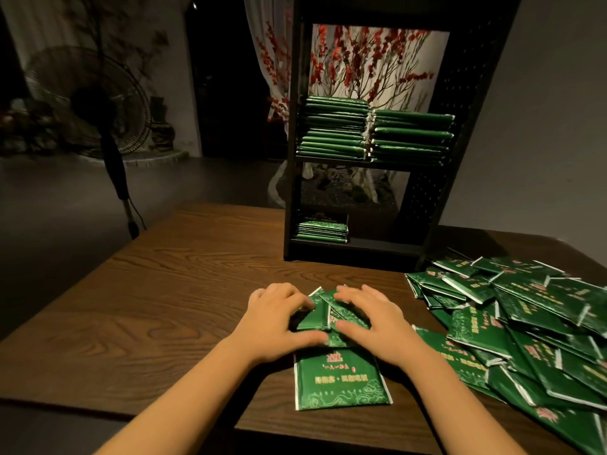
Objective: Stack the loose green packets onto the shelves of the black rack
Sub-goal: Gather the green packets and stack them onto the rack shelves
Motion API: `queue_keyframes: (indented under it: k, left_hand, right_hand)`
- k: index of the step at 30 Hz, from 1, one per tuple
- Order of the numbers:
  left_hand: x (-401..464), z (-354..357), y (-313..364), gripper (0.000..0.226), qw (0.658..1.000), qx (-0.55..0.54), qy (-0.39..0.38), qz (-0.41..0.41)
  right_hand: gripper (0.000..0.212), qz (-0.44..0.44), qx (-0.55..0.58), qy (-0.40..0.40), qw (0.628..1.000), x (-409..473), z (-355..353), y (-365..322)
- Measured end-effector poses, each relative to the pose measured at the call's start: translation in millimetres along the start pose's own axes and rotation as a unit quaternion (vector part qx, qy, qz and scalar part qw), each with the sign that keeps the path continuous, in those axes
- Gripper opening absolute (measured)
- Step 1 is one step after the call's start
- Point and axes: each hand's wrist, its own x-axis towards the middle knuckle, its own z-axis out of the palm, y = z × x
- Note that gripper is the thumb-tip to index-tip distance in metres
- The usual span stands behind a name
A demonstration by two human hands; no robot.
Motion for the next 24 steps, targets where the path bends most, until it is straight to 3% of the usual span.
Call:
queue_keyframes:
  k: [3, 6, 14, 17, 20, 22, 24]
  left_hand:
    - [1, -8, -17, 0.067, 0.995, -0.064, 0.0, -0.079]
    - [0, -6, -25, 0.073, 0.988, -0.02, -0.065, -0.141]
    - [6, 4, -4, 0.051, 0.994, -0.07, -0.041, -0.069]
    - [11, 4, 6, 0.043, 0.987, -0.155, 0.019, -0.043]
    - [12, 0, 5, 0.06, 0.977, -0.168, 0.048, -0.12]
    - [10, -3, 4, 0.065, 0.972, -0.124, 0.02, -0.198]
    - [7, -1, 7, 0.064, 0.971, -0.099, 0.002, -0.219]
  right_hand:
    - [0.06, 0.083, 0.013, 0.053, 0.995, 4, -2, 7]
    - [0.055, 0.147, 0.01, 0.043, 0.988, 5, 3, 8]
    - [0.048, 0.082, 0.09, 0.053, 0.991, 12, 13, -5]
    - [0.049, 0.069, 0.096, 0.05, 0.992, 11, 10, -5]
    - [0.051, 0.066, 0.121, 0.06, 0.989, 8, 6, -1]
    - [0.052, 0.057, 0.125, 0.075, 0.988, 6, 4, 0]
    - [0.051, 0.04, 0.098, 0.086, 0.991, 6, 4, -2]
